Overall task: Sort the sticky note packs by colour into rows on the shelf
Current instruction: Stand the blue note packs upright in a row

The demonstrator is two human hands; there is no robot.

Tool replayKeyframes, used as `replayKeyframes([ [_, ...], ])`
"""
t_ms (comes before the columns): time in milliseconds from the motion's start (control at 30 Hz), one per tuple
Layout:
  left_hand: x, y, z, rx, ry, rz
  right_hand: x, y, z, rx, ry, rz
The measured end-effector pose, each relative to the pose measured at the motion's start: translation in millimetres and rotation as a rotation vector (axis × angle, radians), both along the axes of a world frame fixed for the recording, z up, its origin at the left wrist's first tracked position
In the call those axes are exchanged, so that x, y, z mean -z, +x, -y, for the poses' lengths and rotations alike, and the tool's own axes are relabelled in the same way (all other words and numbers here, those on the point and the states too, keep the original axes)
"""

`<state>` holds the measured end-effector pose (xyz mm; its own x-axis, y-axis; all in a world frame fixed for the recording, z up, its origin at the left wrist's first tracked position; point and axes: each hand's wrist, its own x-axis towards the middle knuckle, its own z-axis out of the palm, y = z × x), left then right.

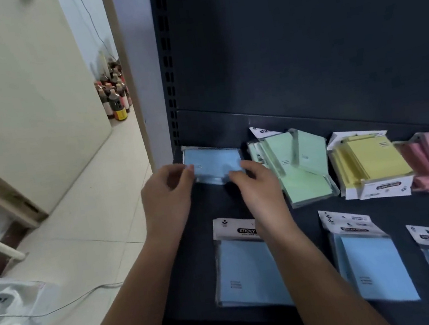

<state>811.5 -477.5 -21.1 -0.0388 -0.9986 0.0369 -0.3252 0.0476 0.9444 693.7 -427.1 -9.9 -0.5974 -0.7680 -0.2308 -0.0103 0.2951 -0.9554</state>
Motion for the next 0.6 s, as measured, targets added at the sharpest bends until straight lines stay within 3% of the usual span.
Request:
replayKeyframes([
  [133, -13.6, 0.1, -5.4, -0.095, 0.117, -0.295, -4.6, -0.5, -7.9, 0.168, -0.222, 0.126],
  [267, -22.7, 5.5, -17.3, 0.163, 0.248, -0.415, -10.8, -8.4, -22.4, 0.184, -0.331, 0.232],
  [433, -24.6, 11.2, -35.2, 0.395, 0.263, -0.429, -20.0, -23.5, -55.2, -0.025, -0.234, 0.127],
  [600, -18.8, 8.8, -57.9, 0.352, 0.281, -0.522, -19.8, -25.2, -89.9, -0.158, -0.131, 0.063],
])
